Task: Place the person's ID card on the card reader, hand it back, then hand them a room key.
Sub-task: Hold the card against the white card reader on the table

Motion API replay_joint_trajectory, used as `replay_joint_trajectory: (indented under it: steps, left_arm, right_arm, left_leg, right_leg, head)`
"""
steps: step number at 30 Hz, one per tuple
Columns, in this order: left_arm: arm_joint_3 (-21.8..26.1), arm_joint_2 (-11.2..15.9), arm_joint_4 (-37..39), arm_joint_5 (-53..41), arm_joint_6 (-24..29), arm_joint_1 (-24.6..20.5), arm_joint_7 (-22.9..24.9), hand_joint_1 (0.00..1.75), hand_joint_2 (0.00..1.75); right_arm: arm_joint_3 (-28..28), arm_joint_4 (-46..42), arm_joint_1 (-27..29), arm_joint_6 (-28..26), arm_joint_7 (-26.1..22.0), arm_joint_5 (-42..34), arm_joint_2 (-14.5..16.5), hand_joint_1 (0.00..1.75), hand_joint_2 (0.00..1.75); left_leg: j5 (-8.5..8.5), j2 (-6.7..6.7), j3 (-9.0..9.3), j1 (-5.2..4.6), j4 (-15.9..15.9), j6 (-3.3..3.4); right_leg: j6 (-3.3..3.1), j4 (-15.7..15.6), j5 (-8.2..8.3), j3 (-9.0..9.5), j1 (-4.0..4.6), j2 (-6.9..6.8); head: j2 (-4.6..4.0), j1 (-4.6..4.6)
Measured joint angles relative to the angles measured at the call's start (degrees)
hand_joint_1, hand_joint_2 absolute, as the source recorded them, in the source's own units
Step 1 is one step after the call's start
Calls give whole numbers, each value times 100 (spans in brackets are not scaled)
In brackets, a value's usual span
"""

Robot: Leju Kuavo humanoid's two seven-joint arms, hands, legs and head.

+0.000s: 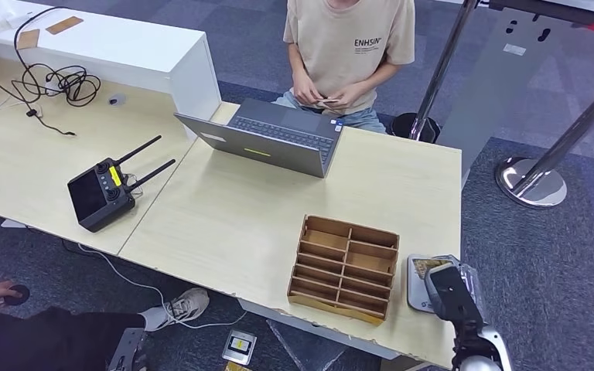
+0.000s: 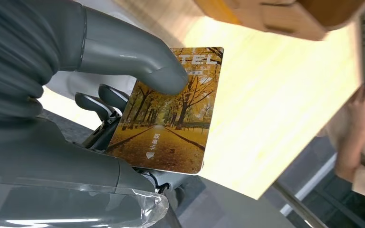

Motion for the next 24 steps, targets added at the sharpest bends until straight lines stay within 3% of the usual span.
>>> replay_joint_trajectory:
  steps: [8, 24]
  left_arm:
    - [-4, 29, 0, 40, 77, -7, 5, 0, 175]
    - [-13, 31, 0, 52, 86, -9, 64, 0, 175]
  right_arm:
    - [13, 768, -150, 99, -303, -116, 128, 175, 175]
    - [77, 1721, -562, 52, -212, 64, 304, 175, 175]
  left_leg:
    - [0, 3, 4, 1, 0, 0]
    - [11, 10, 22, 1, 1, 8]
  right_leg:
    - [0, 0, 0, 2, 1, 2]
    - [1, -9, 17, 18, 2, 5]
  head:
    - [0, -1]
    - [0, -1]
